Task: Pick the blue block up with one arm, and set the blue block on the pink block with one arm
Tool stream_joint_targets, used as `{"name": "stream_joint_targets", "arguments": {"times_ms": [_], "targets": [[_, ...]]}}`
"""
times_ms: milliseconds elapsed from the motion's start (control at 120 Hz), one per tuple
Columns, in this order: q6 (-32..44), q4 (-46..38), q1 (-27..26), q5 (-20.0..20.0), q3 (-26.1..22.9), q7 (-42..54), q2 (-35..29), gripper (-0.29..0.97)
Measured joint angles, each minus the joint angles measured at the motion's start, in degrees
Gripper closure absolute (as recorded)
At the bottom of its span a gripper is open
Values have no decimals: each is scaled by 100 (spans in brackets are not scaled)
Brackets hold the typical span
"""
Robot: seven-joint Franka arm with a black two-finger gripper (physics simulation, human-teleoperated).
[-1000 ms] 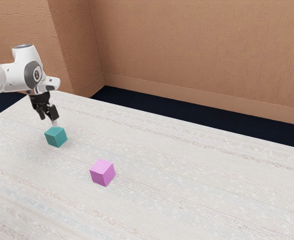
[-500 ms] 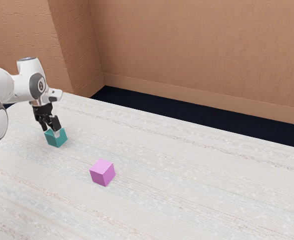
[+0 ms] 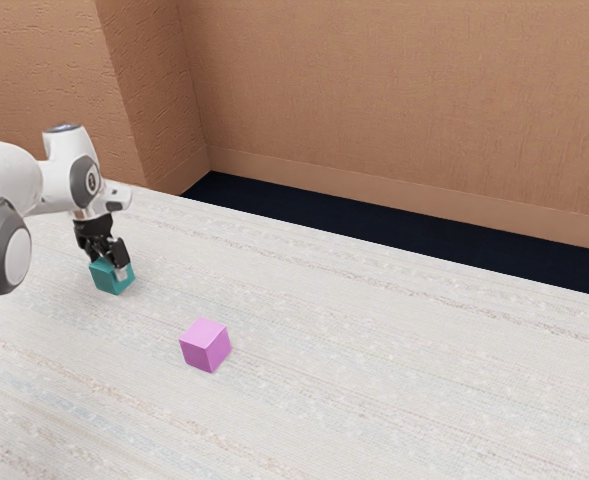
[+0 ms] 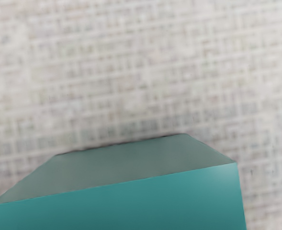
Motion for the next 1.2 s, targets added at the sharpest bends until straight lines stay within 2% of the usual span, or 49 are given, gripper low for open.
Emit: {"name": "stream_joint_targets", "arguments": {"times_ms": [183, 383, 583, 883, 1200], "targets": [[14, 44, -82, -116, 82, -21, 88, 1], [24, 47, -123, -143, 110, -23, 98, 23], [44, 40, -126, -133, 111, -36, 67, 27], [-114, -303, -262, -72, 5, -125, -913, 29], [-128, -1985, -320, 991, -1151, -1005, -2405, 29]]}}
